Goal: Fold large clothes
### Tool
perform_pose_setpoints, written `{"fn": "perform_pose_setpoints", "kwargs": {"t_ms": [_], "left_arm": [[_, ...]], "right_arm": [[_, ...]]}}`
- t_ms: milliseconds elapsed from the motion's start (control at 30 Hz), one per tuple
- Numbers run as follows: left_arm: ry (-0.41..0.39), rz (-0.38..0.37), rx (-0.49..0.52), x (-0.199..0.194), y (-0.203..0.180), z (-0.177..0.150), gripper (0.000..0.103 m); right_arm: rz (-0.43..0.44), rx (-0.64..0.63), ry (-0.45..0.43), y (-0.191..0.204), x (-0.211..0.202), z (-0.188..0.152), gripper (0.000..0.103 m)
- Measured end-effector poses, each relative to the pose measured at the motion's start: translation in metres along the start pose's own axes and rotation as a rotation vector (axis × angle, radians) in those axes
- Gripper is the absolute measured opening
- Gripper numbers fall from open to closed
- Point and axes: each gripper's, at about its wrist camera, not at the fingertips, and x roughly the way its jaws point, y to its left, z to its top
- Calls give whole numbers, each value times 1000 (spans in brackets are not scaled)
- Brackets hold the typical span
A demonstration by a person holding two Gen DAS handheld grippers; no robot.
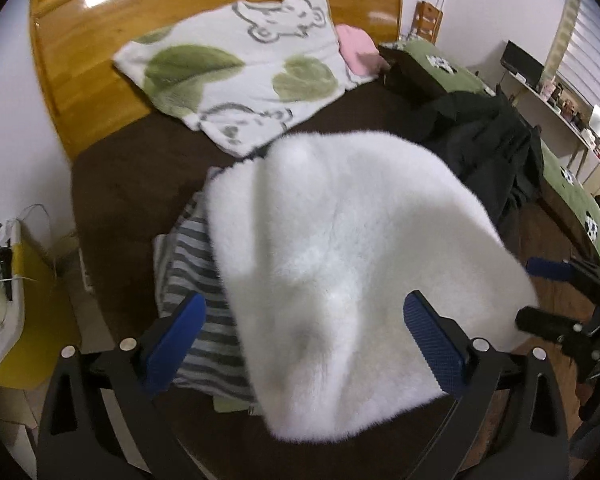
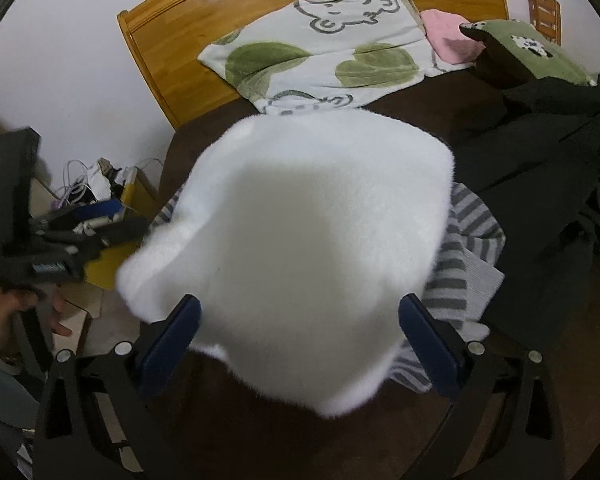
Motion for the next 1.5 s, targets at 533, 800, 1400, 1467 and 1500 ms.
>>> {"fn": "perform_pose_setpoints", "kwargs": {"t_ms": [533, 800, 1400, 1467, 1500], "left_arm": [[8, 90, 10, -87, -31, -60, 97], [-6, 111, 10, -126, -48, -110, 97], [-131, 119, 66, -146, -81, -208, 97], [-155, 119, 82, -140, -81, -215, 97], [-164, 119, 86, -140, -83, -219, 97]], "right_arm": [[-70, -75, -54, 44, -81, -62, 97], [-82, -101, -75, 65, -117, -107, 97], [-164, -26, -200, 86, -138, -213, 97], [-180, -17, -227, 87, -134, -219, 97], [-173, -3, -234, 87, -132, -222, 97]]}}
